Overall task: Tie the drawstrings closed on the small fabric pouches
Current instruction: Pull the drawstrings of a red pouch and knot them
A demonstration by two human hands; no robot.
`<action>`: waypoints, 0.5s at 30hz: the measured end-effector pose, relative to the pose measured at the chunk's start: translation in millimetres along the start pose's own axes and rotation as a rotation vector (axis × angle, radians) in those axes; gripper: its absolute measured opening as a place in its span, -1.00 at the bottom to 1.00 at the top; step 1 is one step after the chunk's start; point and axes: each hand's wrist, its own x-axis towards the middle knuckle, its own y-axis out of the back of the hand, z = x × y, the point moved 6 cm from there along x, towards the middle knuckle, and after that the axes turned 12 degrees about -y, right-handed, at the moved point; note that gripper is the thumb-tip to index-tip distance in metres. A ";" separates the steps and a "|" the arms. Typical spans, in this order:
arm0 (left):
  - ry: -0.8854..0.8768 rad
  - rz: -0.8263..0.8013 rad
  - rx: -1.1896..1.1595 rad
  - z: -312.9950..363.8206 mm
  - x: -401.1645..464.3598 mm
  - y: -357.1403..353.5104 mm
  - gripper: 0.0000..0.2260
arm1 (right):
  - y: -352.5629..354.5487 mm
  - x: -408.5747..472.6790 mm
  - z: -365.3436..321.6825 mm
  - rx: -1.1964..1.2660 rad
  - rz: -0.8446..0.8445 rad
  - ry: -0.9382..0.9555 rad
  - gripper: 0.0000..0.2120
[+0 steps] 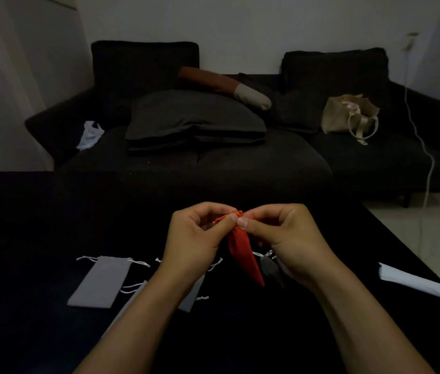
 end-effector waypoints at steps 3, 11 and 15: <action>0.068 -0.013 -0.065 -2.3 -0.9 0.0 -0.93 | -1.2 -2.8 -3.1 -0.022 -0.040 0.022 -0.91; 0.229 -0.137 -0.226 -3.2 1.1 -1.0 -0.87 | -9.7 -6.1 2.6 0.034 -0.232 -0.122 -0.76; 0.078 -0.088 -0.113 5.3 2.7 2.1 -0.88 | -13.0 -7.3 2.5 0.078 -0.274 -0.133 -0.79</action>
